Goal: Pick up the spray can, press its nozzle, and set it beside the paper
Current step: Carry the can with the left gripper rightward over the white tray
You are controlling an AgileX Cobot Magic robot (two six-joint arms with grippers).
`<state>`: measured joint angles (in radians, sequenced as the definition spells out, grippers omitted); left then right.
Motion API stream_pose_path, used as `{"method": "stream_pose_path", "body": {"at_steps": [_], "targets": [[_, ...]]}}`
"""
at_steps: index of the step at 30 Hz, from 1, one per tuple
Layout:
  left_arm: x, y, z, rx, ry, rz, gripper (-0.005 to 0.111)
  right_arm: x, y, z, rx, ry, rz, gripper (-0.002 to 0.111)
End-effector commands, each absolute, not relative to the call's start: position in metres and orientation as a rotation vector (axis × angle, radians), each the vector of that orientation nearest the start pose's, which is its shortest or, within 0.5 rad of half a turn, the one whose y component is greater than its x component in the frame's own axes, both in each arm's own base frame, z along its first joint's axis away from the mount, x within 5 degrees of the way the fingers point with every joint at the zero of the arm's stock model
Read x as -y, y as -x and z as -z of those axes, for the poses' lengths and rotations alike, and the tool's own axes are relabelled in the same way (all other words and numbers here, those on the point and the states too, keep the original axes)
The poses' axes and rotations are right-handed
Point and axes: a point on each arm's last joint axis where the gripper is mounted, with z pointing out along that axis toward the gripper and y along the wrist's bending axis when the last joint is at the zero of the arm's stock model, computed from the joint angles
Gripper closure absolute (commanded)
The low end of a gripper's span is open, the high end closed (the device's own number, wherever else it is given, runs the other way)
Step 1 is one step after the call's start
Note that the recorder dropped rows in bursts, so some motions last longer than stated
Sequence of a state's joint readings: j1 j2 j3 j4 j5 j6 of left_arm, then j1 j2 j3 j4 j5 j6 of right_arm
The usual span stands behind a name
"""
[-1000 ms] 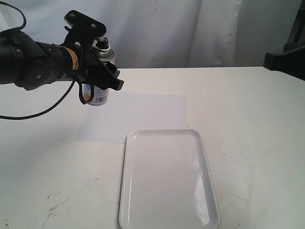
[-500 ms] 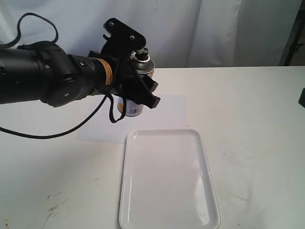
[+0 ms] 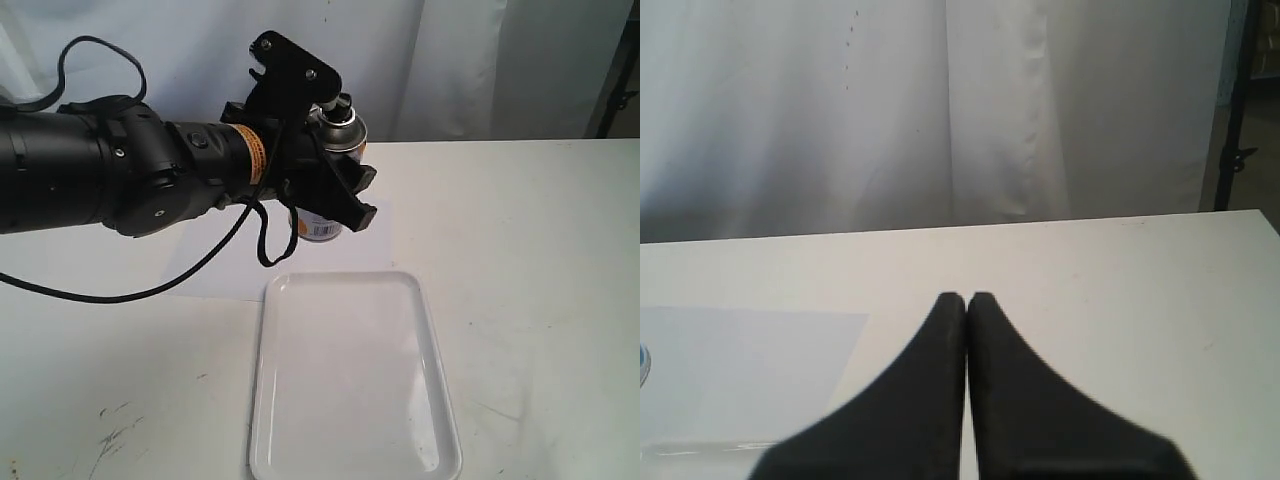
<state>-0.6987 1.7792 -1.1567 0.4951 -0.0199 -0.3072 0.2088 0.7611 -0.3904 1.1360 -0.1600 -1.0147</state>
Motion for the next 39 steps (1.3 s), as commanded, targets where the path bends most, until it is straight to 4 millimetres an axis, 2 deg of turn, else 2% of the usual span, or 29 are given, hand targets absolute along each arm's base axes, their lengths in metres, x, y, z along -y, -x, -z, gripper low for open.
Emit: {"method": "stream_pose_path", "body": {"at_steps": [1, 8, 11, 13, 18, 32, 39], "targets": [[0.264, -0.305, -0.254, -1.826, -0.835, 0.423, 0.107, -0.02, -0.155, -0.277, -1.782, -0.026, -0.113, 0.108], [0.265, -0.304, -0.256, -1.809, -0.832, 0.439, 0.107, -0.009, -0.125, -0.296, -1.622, -0.07, -0.112, 0.108], [0.266, -0.304, -0.258, -1.783, -0.83, 0.457, 0.107, 0.008, -0.111, -0.289, -1.572, -0.174, -0.016, 0.108], [0.268, -0.304, -0.26, -1.762, -0.828, 0.473, 0.107, 0.021, -0.098, -0.278, -1.527, -0.27, 0.083, 0.108], [0.268, -0.304, -0.261, -1.752, -0.825, 0.481, 0.107, 0.026, -0.079, -0.265, -1.45, -0.321, 0.133, 0.108], [0.269, -0.304, -0.262, -1.741, -0.824, 0.489, 0.107, 0.026, -0.077, -0.266, -1.439, -0.316, 0.126, 0.108], [0.269, -0.304, -0.262, -1.738, -0.825, 0.489, 0.107, 0.01, -0.07, -0.265, -1.459, -0.19, -0.008, 0.108]]}}
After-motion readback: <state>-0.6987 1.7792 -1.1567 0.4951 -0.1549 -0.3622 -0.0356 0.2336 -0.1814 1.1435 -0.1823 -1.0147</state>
